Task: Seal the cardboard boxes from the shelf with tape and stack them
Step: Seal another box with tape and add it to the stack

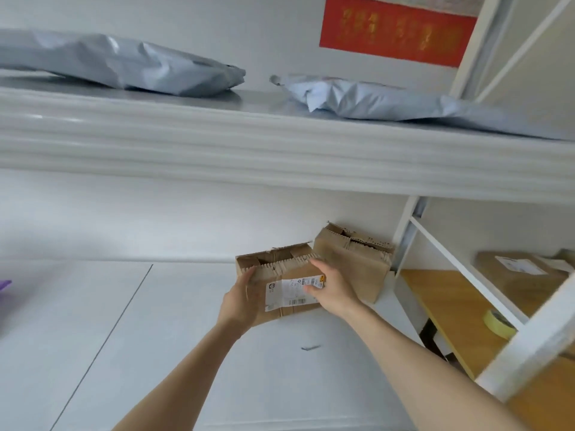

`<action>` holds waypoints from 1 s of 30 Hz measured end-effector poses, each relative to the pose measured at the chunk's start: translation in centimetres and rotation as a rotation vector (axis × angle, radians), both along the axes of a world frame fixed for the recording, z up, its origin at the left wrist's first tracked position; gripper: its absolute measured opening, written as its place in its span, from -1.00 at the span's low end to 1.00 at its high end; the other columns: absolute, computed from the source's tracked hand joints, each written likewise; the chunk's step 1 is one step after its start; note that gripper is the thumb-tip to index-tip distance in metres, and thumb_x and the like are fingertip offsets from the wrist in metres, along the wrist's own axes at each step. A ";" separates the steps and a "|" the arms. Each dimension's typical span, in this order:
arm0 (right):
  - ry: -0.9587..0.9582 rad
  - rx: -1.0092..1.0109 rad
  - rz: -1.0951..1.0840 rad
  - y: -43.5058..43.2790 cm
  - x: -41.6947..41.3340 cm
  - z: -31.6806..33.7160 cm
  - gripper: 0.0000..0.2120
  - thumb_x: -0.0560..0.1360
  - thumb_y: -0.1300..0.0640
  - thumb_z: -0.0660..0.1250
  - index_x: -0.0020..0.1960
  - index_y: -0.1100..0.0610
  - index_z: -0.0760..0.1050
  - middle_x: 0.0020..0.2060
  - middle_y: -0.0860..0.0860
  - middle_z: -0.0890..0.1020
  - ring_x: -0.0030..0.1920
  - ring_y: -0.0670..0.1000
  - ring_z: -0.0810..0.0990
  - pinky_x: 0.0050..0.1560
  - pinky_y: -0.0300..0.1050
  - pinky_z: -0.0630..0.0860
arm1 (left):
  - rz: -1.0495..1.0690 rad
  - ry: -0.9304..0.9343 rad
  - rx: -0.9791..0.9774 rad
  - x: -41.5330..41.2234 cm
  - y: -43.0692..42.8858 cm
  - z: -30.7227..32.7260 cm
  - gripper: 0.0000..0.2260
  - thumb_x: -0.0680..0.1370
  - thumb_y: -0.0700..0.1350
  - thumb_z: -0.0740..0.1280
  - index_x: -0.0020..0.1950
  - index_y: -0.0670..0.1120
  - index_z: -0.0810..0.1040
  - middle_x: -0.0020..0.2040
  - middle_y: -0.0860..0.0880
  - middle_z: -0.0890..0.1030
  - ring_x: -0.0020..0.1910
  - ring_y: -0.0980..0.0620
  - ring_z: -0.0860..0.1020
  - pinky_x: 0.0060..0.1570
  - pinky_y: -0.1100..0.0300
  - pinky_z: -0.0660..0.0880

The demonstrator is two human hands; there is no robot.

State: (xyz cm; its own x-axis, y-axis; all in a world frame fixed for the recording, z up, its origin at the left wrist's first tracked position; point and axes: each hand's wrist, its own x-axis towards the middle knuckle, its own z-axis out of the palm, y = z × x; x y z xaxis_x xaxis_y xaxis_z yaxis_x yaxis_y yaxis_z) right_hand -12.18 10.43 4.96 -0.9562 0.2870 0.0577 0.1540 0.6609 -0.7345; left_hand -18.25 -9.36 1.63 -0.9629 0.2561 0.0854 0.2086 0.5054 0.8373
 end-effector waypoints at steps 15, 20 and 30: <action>-0.006 -0.022 -0.283 -5.5 28.5 7.2 -0.47 0.55 0.12 0.38 0.47 -0.03 0.32 0.36 0.02 0.29 0.30 0.04 0.46 0.19 -0.29 0.40 | -0.267 -0.019 -0.067 24.1 -3.3 9.6 -0.57 0.60 -0.14 0.22 0.47 0.07 0.30 -0.01 0.02 0.56 -0.16 -0.04 0.57 -0.31 0.27 0.44; -0.003 -0.017 -0.415 -3.1 36.8 6.0 -0.51 0.54 0.09 0.39 0.44 -0.08 0.37 0.31 -0.02 0.32 0.20 -0.02 0.50 -0.19 -0.55 0.32 | -0.352 -0.033 -0.042 31.4 0.1 8.8 -0.57 0.60 -0.13 0.23 0.46 0.06 0.31 0.00 0.03 0.57 -0.07 -0.07 0.59 -0.15 0.07 0.57; -0.077 -0.005 -0.552 8.9 51.7 4.8 -0.52 0.54 0.08 0.37 0.43 -0.09 0.37 0.26 0.04 0.42 0.19 0.05 0.50 0.04 -0.23 0.44 | -0.483 -0.092 -0.098 43.7 13.6 6.7 -0.59 0.60 -0.14 0.23 0.45 0.09 0.33 0.16 -0.03 0.58 -0.07 0.06 0.47 -0.11 0.26 0.37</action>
